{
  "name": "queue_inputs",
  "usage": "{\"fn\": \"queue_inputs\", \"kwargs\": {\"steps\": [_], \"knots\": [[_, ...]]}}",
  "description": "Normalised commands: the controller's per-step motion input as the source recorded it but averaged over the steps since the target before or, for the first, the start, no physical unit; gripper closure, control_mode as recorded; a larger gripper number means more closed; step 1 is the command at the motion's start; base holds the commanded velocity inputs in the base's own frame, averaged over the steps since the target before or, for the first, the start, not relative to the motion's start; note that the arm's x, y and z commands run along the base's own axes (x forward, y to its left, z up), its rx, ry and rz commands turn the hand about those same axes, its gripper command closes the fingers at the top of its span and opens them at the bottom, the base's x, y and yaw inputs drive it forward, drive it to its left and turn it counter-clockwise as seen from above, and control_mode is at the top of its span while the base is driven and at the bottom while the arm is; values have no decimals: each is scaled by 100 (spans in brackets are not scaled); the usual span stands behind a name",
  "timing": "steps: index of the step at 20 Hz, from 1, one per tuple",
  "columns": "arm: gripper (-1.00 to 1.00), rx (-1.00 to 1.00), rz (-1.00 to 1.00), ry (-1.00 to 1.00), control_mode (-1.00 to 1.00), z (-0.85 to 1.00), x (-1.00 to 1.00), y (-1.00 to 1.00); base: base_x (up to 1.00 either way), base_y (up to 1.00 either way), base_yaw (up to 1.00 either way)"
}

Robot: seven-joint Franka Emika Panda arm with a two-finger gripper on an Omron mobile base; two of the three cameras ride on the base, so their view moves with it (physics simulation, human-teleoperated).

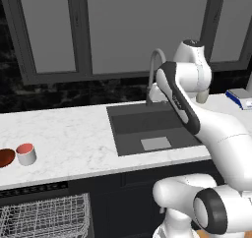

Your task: Pick up the cup and bowl from the counter, place them in the dishwasher, and close the dishwasher door.

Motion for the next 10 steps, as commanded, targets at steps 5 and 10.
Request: {"fn": "queue_inputs", "kwargs": {"steps": [5, 10], "knots": [[-100, 0, 0, -5, -100, -3, -42, 0, 0, 0, 0], [-100, -5, 0, 0, -100, -15, -80, 2, 0, 0, 0]]}}
